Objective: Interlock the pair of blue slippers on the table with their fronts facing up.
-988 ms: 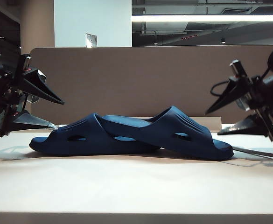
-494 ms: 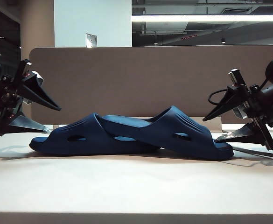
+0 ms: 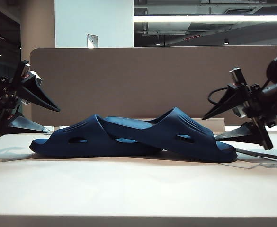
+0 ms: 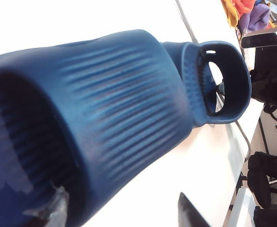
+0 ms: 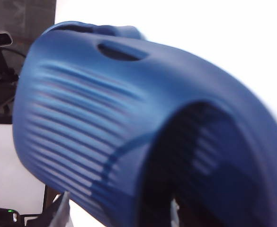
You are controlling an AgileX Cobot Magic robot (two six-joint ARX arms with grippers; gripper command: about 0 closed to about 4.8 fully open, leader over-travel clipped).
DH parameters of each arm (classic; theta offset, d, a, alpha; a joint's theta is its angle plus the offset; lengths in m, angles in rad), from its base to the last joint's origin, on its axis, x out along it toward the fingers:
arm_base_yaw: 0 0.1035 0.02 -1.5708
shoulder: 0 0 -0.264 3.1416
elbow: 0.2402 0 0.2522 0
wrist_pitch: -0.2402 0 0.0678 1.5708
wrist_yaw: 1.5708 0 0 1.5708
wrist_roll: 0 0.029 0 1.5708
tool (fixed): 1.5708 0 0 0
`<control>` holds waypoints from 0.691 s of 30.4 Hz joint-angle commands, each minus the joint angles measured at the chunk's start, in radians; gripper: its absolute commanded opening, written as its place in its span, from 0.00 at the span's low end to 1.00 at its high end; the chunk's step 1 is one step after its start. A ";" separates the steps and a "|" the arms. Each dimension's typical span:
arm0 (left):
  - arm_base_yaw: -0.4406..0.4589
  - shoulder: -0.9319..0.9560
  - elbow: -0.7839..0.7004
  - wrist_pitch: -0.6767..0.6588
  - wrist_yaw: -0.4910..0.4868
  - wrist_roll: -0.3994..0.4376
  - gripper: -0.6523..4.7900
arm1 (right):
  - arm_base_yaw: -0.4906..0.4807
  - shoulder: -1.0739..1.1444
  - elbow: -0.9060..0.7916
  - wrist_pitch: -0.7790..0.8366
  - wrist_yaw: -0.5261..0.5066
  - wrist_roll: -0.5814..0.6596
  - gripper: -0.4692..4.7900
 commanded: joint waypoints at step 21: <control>-0.025 0.042 0.002 0.016 0.005 -0.001 0.64 | 0.047 0.060 0.003 0.124 -0.058 0.056 0.25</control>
